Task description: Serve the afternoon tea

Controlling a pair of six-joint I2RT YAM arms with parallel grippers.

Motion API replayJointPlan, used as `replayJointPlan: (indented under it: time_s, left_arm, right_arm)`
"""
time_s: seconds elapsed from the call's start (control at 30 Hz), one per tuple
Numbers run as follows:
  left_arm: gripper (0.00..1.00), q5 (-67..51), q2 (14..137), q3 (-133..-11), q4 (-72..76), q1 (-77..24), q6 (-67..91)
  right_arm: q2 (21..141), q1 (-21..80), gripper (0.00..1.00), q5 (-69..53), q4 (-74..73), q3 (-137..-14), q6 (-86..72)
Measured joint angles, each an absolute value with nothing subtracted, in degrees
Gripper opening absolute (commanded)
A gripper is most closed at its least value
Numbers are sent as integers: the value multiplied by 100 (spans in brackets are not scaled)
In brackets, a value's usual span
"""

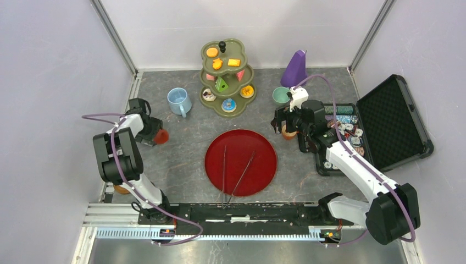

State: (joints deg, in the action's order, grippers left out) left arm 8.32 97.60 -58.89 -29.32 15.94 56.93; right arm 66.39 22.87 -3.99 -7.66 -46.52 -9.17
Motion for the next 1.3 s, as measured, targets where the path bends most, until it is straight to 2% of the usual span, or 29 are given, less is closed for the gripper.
replayJointPlan:
  time_s: [0.07,0.23,0.47,0.6,0.73,0.87,1.03,1.3]
  left_arm:
    - [69,722,9756,-5819,-2858,1459,5693]
    - [64,423,9668,-5592,-2418,1033,5699]
    - [73,78,9467,-5310,-2086,491,5699]
    - [75,163,9336,-5277,-2270,882,5695]
    - [69,390,9386,-5561,-2467,1529,5693]
    - [66,545,9992,-6368,-2506,1883,5625]
    - [59,397,10608,-6713,-2377,1850,5605]
    - [55,12,10486,-6410,-1933,1584,5561]
  right_arm:
    - [6617,2287,90,-401,-733,-4622,-917]
    - [6632,2287,90,-436,-698,-4591,-934]
    - [6659,2287,90,-451,-692,-4591,-937]
    - [6659,2287,90,-454,-692,-4591,-939]
    - [6659,2287,90,-456,-692,-4591,-965]
    - [6659,2287,91,-456,-692,-4591,-976]
    - [6646,2287,90,-454,-692,-4591,-976]
    - [6643,2287,90,-458,-690,-4591,-978]
